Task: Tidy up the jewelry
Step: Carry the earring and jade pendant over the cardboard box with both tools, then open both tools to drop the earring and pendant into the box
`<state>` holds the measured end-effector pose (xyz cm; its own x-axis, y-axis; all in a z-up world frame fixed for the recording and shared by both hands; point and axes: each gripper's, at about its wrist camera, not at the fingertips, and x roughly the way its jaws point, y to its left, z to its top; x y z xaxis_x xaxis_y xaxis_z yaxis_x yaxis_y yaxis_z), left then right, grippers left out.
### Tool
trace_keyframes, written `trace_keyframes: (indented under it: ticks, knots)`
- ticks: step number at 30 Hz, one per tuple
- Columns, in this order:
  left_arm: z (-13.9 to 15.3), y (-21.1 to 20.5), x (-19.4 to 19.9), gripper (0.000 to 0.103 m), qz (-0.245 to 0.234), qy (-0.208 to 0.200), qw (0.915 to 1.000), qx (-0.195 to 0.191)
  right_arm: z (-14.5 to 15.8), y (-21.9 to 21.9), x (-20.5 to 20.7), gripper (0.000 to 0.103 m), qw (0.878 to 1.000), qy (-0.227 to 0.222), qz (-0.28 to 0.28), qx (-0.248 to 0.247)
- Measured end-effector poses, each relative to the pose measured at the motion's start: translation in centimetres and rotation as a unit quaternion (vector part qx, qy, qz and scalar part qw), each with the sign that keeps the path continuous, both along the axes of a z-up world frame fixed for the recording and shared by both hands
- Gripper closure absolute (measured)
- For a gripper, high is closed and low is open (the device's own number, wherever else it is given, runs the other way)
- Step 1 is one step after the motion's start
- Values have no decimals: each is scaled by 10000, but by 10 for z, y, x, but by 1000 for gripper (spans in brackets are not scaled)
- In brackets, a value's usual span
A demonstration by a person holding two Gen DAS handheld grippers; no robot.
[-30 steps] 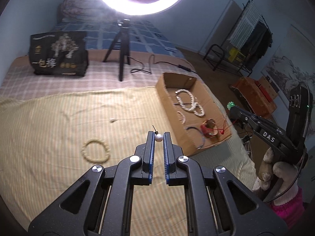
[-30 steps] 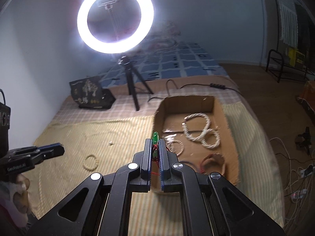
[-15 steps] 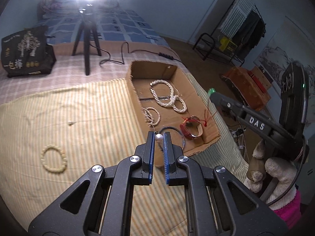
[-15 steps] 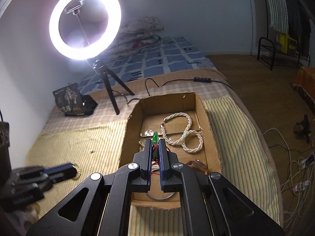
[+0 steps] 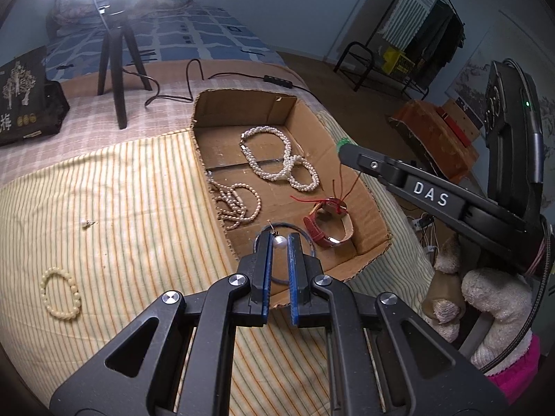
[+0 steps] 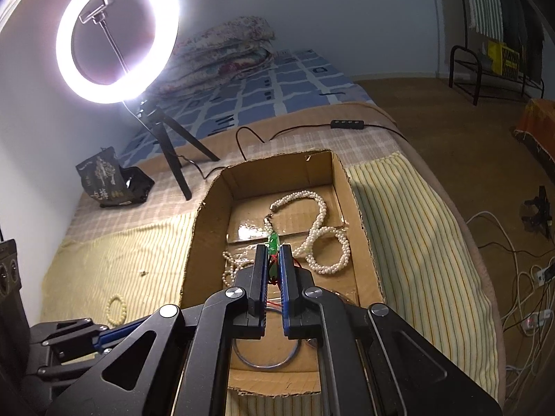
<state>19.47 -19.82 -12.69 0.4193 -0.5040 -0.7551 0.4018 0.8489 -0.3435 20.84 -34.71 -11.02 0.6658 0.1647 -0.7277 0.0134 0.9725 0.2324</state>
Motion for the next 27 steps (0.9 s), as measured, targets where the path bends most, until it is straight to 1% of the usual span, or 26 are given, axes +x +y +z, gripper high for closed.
trace_keyframes:
  ticks: [17,19,21,22,23,24,25,26,27]
  knots:
    - [1,-8,0,97,-146,-56,9999,33,-3,-3,3,97,10000,12,-15,95]
    - [1,-8,0,97,-160,-41,9999,32,-2,-4,4,90,10000,23,-36,88]
    - [1,-7,1,96,-156,-25,9999,42,-2,-6,3,73,9999,0,-81,109]
    - [1,-7,1,96,-147,-19,9999,38,-1,-7,2,70,9999,-13,-108,120]
    - [1,-7,1,94,-142,-9,9999,34,0,-8,2,66,9998,-31,-151,131]
    - [1,-7,1,89,-143,-10,9999,36,0,-9,1,63,9997,-32,-191,136]
    - [2,-6,1,70,-140,-27,9999,46,1,-10,1,61,9997,-30,-220,138]
    - [2,-6,0,55,-115,-64,9999,54,2,-11,1,59,9996,-29,-255,130]
    - [3,-5,-1,53,-95,-112,9999,47,3,-12,1,55,9995,-25,-283,114]
